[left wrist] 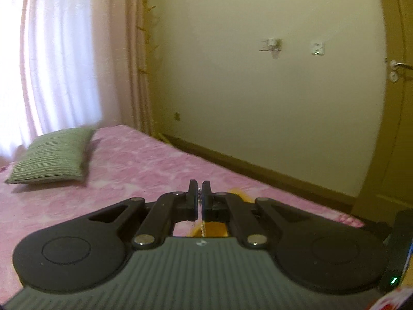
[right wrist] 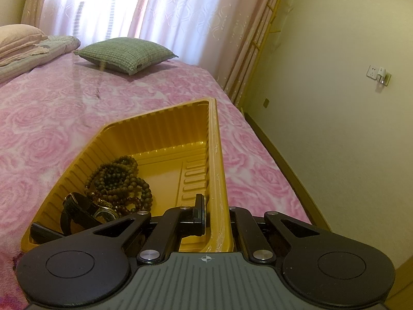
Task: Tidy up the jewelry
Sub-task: 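Lift the pearl necklace into the yellow tray and open the left gripper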
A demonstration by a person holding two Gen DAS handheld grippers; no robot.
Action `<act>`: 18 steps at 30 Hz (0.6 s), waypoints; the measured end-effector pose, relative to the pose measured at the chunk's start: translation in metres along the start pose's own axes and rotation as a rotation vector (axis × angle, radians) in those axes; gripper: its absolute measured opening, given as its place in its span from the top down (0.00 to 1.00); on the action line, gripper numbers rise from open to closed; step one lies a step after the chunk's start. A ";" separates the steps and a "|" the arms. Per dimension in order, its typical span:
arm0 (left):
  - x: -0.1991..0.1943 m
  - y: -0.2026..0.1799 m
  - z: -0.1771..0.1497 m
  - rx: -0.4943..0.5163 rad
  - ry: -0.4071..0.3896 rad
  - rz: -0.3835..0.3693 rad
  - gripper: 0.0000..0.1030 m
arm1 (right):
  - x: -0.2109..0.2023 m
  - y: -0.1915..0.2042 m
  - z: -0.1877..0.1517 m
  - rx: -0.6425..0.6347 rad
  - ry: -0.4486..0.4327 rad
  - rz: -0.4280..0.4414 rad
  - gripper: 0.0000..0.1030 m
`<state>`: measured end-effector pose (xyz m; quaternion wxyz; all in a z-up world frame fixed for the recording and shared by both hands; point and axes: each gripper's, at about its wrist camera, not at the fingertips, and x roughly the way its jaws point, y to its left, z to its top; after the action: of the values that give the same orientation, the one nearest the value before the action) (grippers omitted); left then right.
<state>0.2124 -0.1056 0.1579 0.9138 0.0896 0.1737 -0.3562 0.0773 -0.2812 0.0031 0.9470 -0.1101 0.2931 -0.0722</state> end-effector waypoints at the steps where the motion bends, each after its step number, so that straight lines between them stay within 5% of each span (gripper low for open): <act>1: 0.003 -0.005 0.001 -0.001 -0.001 -0.011 0.98 | 0.000 0.000 0.000 0.000 0.000 0.000 0.97; 8: 0.044 -0.027 -0.025 -0.029 0.101 -0.103 0.98 | 0.002 -0.001 -0.001 0.005 0.005 0.002 0.97; 18: 0.073 -0.024 -0.066 -0.026 0.216 -0.097 0.98 | 0.004 -0.001 -0.001 0.008 0.005 0.000 0.97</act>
<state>0.2297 -0.1491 0.0678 0.8725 0.1070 0.2797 -0.3862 0.0798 -0.2832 0.0003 0.9467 -0.1061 0.2951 -0.0734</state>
